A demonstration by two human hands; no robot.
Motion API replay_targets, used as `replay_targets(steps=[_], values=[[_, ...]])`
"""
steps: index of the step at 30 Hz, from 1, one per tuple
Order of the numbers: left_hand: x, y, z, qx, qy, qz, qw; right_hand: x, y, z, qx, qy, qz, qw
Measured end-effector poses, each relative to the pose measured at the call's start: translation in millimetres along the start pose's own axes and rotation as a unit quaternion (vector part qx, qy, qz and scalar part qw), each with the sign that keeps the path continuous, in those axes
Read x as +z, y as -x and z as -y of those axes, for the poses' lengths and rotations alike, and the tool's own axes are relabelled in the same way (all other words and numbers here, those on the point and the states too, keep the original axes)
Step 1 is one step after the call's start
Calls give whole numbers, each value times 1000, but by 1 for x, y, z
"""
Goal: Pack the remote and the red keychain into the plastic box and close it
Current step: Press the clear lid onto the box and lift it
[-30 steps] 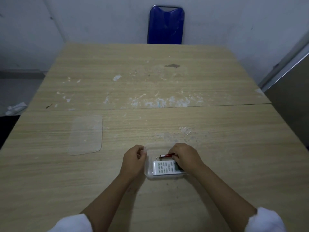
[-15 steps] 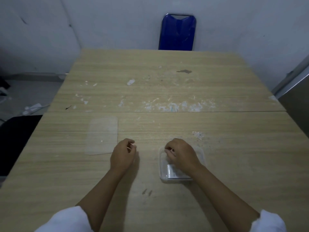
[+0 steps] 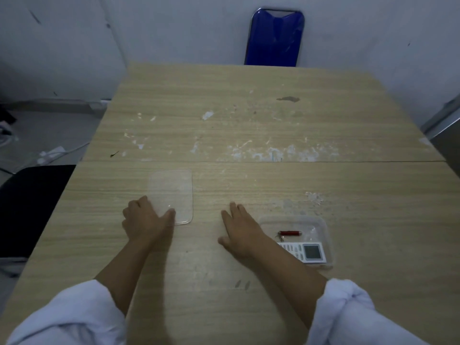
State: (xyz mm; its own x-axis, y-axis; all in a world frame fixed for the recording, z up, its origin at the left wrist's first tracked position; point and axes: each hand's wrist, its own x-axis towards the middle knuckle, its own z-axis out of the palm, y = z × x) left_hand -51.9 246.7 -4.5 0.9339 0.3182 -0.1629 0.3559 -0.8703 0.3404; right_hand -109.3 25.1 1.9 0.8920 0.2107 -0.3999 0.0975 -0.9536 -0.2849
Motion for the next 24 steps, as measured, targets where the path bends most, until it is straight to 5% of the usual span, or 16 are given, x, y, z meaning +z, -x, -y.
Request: replay_targets(steps=[8,13,16,19,24], values=[[4,-8,-2,-51,98,24,994,8,0,0,7,-16,-21,1000],[3,-11,-10,27,230,25,973,2,3,5,30,-43,-23,998],[-4,1,-28,73,282,26,956,-8,4,9,43,-97,-102,989],[-9,16,-51,123,322,21,939,-27,3,2,100,-242,-194,945],[-16,45,-91,307,251,0,918,-68,15,-29,156,-481,-257,824]])
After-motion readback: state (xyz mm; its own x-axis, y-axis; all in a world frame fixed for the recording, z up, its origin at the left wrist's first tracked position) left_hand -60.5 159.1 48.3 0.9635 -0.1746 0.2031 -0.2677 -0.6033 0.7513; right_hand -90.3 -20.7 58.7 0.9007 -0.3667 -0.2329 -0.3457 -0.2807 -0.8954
